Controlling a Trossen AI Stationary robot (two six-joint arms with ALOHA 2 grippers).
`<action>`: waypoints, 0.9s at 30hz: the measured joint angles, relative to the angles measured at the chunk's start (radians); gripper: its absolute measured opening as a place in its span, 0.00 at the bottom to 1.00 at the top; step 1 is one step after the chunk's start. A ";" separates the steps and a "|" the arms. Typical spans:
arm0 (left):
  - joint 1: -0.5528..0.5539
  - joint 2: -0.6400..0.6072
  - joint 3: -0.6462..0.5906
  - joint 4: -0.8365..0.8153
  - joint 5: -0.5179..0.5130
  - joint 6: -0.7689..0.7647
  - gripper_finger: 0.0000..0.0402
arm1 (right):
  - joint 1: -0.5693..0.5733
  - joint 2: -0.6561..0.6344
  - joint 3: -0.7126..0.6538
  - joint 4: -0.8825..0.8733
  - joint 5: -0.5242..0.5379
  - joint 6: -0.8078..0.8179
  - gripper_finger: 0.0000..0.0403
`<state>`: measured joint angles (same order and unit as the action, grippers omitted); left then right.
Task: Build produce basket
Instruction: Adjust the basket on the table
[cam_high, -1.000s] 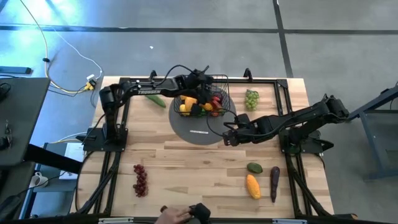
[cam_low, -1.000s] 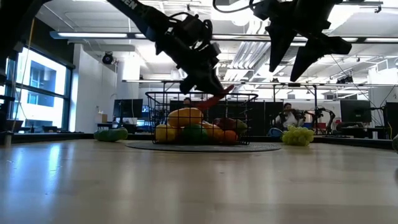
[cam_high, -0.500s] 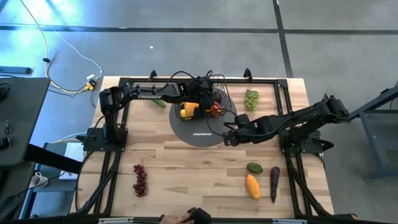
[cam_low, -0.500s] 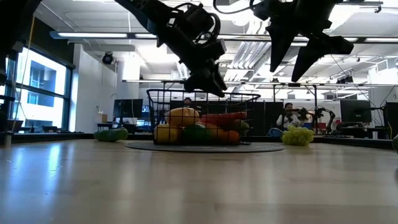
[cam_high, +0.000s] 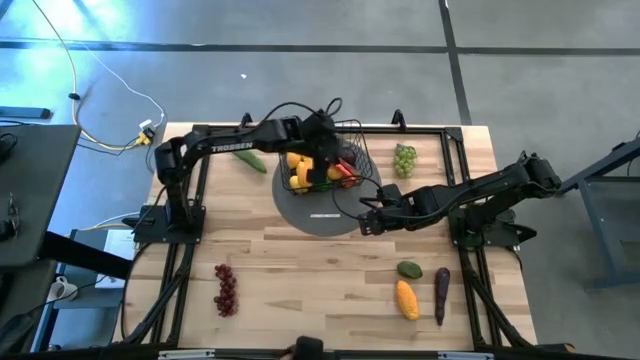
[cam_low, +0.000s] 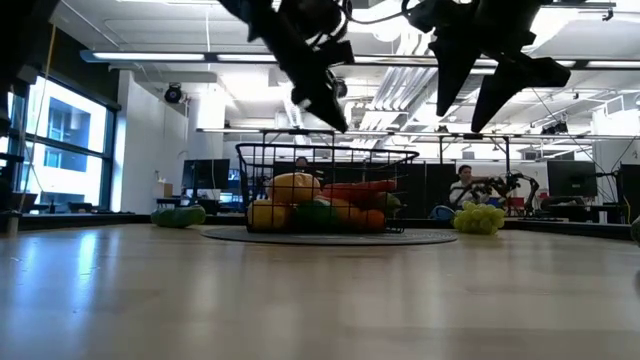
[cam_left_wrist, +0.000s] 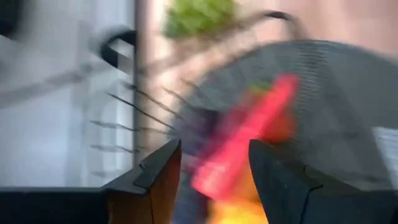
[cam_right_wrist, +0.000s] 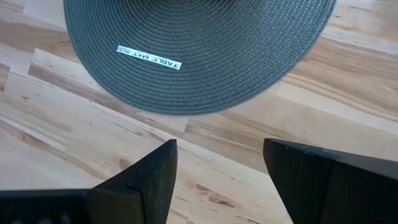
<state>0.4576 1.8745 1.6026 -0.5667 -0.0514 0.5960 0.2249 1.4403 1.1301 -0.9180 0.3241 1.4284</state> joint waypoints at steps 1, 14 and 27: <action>-0.001 -0.006 0.014 -0.069 0.031 -0.040 0.44 | 0.000 0.000 0.000 0.001 0.000 0.001 0.55; -0.105 -0.043 -0.050 -0.318 0.102 -0.211 0.42 | -0.001 0.000 0.000 -0.018 0.001 0.003 0.55; -0.157 -0.041 -0.152 -0.305 -0.173 -0.245 0.42 | -0.001 0.000 0.000 -0.027 0.001 -0.015 0.55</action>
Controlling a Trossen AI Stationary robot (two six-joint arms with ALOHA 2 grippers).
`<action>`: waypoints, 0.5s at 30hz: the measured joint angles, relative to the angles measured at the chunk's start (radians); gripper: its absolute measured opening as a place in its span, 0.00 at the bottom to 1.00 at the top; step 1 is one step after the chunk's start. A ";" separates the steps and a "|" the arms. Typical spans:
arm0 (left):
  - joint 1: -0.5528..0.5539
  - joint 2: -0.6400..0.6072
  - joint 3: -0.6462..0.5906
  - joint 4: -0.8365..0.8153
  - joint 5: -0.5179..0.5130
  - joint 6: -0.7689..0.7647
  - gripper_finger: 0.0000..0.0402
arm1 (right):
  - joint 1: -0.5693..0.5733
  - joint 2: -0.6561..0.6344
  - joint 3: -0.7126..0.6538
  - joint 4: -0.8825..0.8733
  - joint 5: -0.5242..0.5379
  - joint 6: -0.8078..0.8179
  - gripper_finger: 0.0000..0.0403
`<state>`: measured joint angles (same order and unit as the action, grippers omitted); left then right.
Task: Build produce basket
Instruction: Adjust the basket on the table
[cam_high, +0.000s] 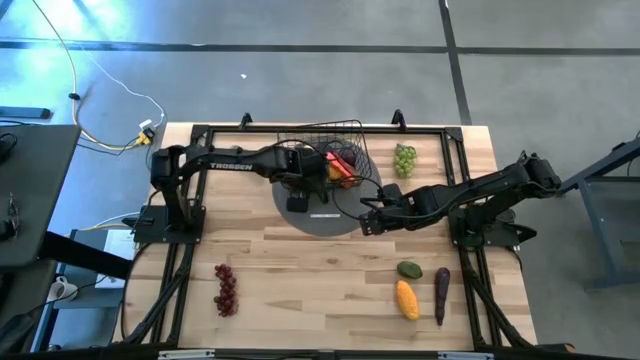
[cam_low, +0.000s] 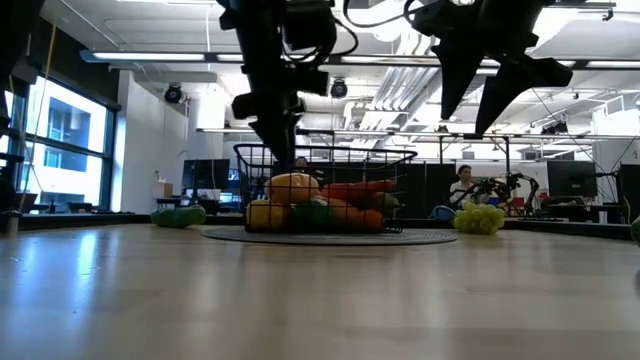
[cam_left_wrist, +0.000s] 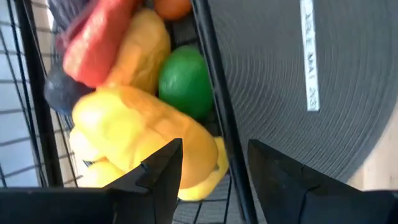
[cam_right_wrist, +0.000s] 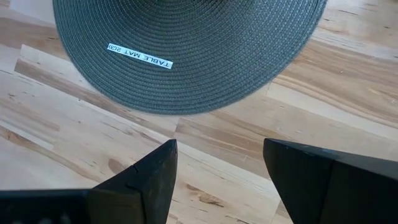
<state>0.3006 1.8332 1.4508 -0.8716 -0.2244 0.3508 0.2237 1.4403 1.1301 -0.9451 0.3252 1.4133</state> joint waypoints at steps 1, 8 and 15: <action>0.003 0.000 -0.009 0.000 -0.007 0.000 0.42 | 0.000 0.000 0.000 0.000 0.000 0.000 0.55; 0.033 0.000 -0.019 0.008 -0.088 0.018 0.42 | 0.000 0.000 0.000 0.000 0.000 0.000 0.55; 0.087 0.000 -0.019 0.008 -0.104 0.019 0.42 | 0.000 0.000 0.000 0.001 0.000 0.002 0.55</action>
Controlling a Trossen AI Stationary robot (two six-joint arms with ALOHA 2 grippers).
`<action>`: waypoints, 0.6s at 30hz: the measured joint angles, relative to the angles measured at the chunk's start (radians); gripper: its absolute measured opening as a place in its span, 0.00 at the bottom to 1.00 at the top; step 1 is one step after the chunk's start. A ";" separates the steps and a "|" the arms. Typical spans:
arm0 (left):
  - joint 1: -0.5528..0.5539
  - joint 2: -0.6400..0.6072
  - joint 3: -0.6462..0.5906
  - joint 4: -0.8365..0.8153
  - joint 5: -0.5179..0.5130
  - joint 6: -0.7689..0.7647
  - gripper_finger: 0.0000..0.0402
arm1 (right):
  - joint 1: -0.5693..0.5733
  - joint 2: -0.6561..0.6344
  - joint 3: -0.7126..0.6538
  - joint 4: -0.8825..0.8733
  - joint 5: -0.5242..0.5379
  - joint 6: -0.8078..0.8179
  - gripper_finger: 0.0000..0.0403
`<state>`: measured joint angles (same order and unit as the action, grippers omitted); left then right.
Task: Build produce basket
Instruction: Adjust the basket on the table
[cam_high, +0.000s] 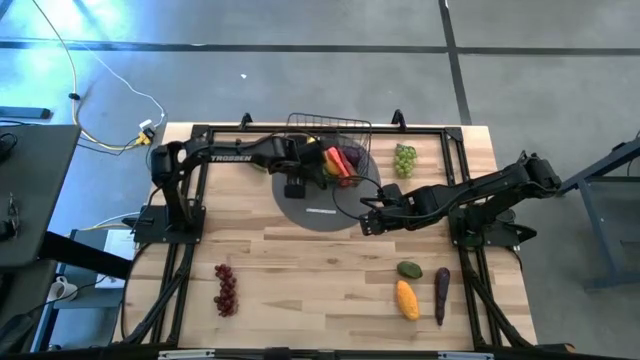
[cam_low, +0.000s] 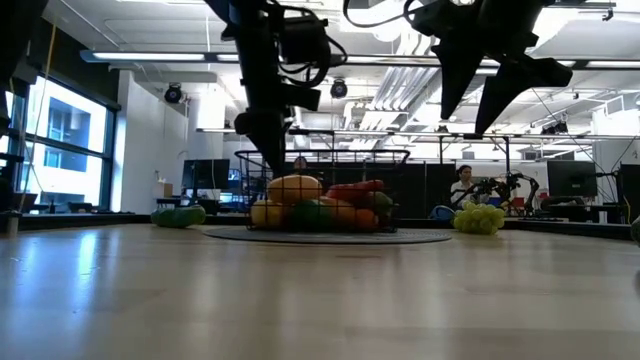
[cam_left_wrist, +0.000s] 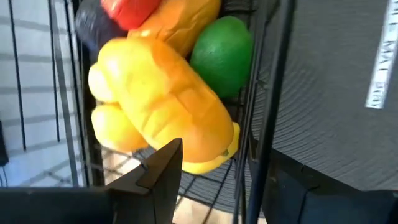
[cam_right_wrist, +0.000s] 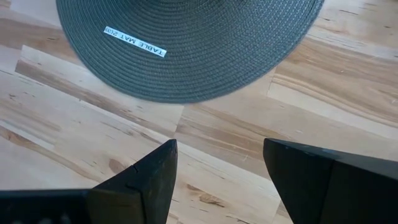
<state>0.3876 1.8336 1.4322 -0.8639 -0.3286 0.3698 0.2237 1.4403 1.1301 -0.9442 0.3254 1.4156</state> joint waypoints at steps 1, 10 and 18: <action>0.005 0.000 0.000 0.000 -0.001 0.000 0.42 | 0.000 0.000 0.000 0.001 0.000 0.000 0.55; -0.004 -0.027 0.000 -0.013 0.030 -0.001 0.42 | 0.000 0.000 0.000 0.007 0.000 0.001 0.55; -0.040 -0.042 0.000 -0.014 0.054 0.008 0.42 | -0.001 0.000 0.000 0.004 0.038 0.040 0.55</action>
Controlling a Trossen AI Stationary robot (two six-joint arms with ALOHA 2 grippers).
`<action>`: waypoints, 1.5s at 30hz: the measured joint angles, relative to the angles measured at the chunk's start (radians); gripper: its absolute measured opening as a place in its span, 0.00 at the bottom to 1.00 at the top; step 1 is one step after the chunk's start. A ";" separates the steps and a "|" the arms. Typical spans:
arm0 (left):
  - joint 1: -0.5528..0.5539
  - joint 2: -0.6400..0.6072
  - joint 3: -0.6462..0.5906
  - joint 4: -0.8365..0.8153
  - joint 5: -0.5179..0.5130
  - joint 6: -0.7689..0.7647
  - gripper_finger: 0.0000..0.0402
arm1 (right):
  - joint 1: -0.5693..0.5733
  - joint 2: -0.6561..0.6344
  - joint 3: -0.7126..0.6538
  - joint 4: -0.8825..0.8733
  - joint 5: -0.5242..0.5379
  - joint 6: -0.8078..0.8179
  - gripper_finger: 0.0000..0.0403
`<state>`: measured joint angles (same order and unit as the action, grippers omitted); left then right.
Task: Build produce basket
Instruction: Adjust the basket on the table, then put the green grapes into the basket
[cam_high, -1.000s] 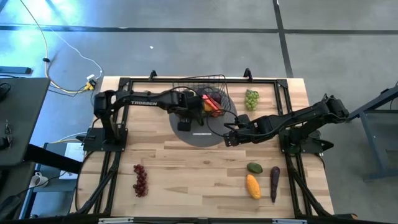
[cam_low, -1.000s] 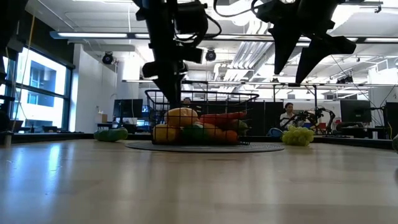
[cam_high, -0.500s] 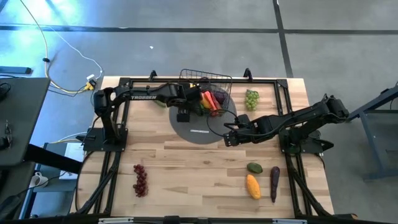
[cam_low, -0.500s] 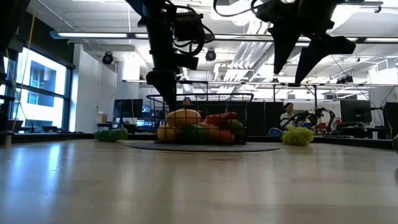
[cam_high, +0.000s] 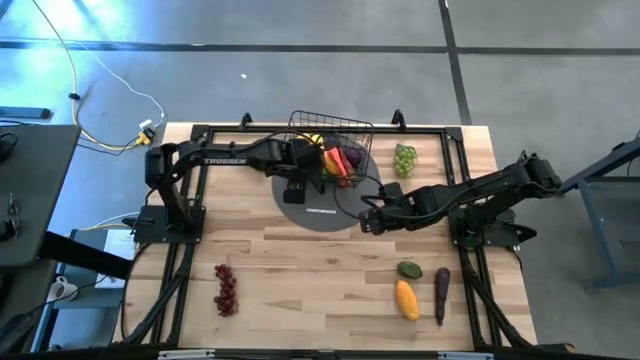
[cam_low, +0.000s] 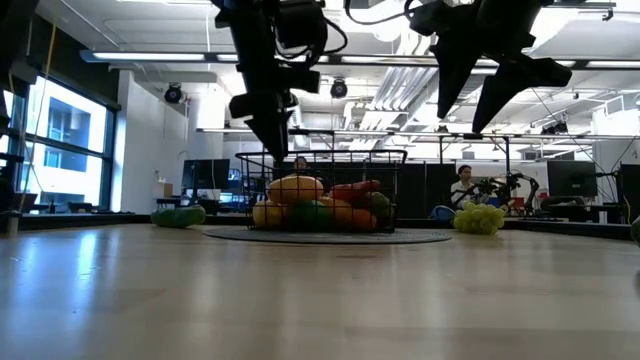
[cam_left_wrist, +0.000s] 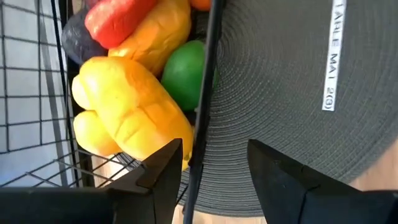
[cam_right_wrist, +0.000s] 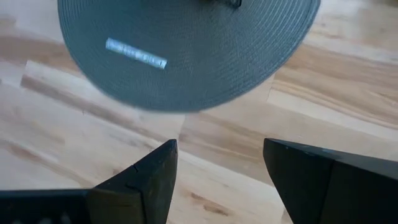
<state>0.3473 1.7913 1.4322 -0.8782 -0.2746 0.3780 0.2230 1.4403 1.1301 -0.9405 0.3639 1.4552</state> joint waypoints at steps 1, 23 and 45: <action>-0.002 -0.005 0.000 0.006 0.002 0.005 0.42 | 0.000 0.000 0.000 0.000 0.011 0.007 0.55; 0.010 -0.011 0.000 -0.030 0.162 -0.034 0.42 | -0.040 0.000 0.000 -0.001 0.003 0.003 0.55; 0.000 -0.028 0.066 -0.046 0.143 -0.025 0.42 | -0.081 0.000 0.000 -0.015 0.000 0.020 0.55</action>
<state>0.3472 1.7634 1.4986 -0.9247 -0.1315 0.3529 0.1421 1.4403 1.1303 -0.9555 0.3637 1.4750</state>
